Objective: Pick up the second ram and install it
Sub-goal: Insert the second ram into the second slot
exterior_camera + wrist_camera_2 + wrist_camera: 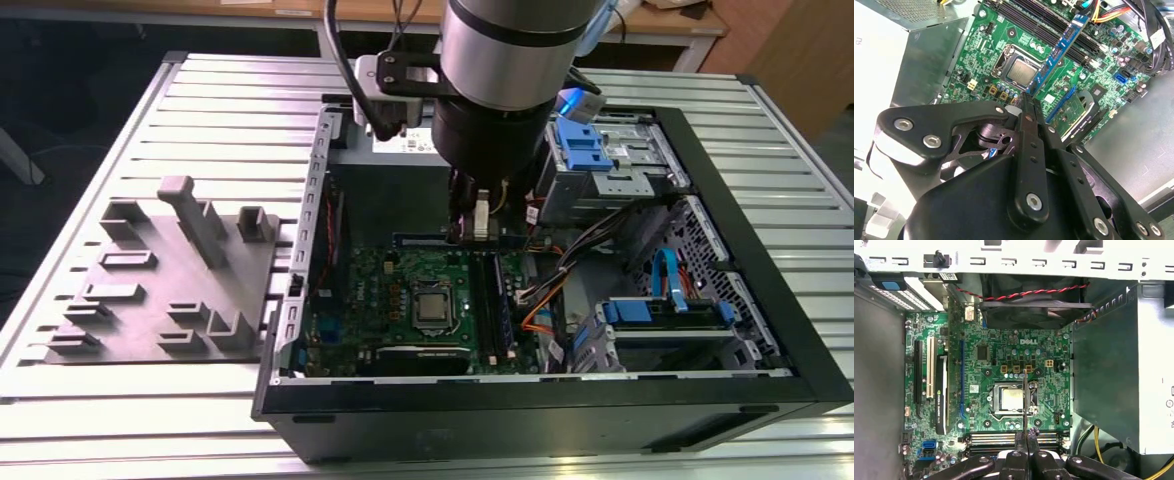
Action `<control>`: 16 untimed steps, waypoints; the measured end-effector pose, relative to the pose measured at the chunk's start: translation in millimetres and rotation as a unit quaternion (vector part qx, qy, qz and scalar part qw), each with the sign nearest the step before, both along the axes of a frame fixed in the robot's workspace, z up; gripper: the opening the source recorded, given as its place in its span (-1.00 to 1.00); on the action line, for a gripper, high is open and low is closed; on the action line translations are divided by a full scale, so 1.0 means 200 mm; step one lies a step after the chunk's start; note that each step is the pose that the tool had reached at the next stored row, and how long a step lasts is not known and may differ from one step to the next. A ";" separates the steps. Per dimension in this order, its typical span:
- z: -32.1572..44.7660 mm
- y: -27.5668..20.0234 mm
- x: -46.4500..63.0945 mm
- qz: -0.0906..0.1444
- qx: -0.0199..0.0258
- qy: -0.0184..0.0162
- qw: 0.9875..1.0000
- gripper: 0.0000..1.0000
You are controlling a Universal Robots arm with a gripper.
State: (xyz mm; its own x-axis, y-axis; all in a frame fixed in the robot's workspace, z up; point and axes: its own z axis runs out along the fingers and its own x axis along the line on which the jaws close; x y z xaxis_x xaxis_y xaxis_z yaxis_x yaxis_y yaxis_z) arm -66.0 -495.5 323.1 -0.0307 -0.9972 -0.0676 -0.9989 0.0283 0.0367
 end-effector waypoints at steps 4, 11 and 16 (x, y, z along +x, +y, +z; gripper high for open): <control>-0.001 0.000 0.00 -0.028 0.000 0.000 1.000 -0.84; -0.002 0.000 0.00 -0.077 0.000 0.000 0.997 -0.84; -0.002 0.000 0.00 -0.108 0.000 0.000 0.994 -0.84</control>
